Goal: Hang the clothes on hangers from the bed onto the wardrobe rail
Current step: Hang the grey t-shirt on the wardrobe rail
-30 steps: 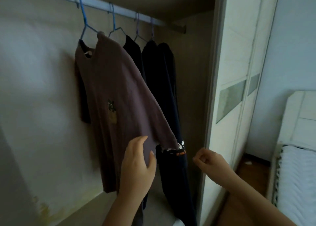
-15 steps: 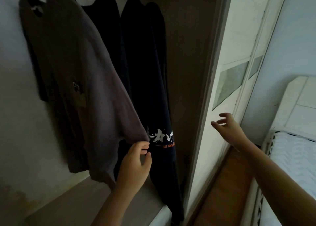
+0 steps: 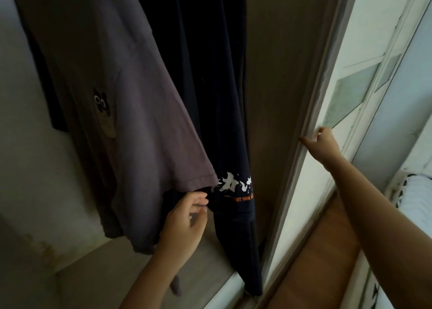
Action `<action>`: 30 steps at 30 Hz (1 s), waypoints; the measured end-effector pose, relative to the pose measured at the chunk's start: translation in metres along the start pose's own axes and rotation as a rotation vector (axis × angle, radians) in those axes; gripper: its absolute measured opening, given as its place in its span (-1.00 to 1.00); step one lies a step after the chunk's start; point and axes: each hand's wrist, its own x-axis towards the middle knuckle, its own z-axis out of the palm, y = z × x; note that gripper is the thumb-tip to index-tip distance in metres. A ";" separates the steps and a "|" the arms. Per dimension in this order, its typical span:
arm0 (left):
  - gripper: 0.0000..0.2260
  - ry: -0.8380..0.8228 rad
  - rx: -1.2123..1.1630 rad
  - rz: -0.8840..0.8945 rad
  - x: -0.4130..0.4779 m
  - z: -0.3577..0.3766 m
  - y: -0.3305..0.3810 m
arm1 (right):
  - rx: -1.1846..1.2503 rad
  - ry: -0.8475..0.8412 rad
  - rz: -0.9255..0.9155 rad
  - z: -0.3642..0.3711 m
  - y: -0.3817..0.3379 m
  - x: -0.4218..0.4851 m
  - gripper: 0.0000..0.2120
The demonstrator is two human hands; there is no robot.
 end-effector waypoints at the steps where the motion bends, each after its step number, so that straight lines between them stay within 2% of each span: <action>1: -0.72 0.004 -0.005 -0.005 -0.001 -0.002 -0.001 | -0.005 -0.002 0.001 -0.001 0.002 -0.001 -0.38; 4: -0.79 0.024 -0.023 -0.019 -0.006 -0.006 -0.001 | -0.031 -0.013 -0.001 -0.004 0.002 -0.004 -0.37; 9: -0.73 0.033 -0.046 -0.060 -0.018 -0.014 -0.003 | -0.057 -0.011 -0.021 -0.002 -0.001 -0.018 -0.38; 15: -0.81 0.014 -0.063 -0.069 -0.046 -0.032 0.001 | -0.086 -0.023 -0.065 0.009 -0.009 -0.061 -0.39; 21: -0.65 0.023 -0.057 -0.046 -0.089 -0.067 0.002 | -0.114 -0.035 -0.120 0.021 -0.031 -0.121 -0.38; 30: -0.77 0.143 0.030 0.063 -0.155 -0.105 0.006 | -0.157 -0.042 -0.237 0.040 -0.066 -0.223 -0.41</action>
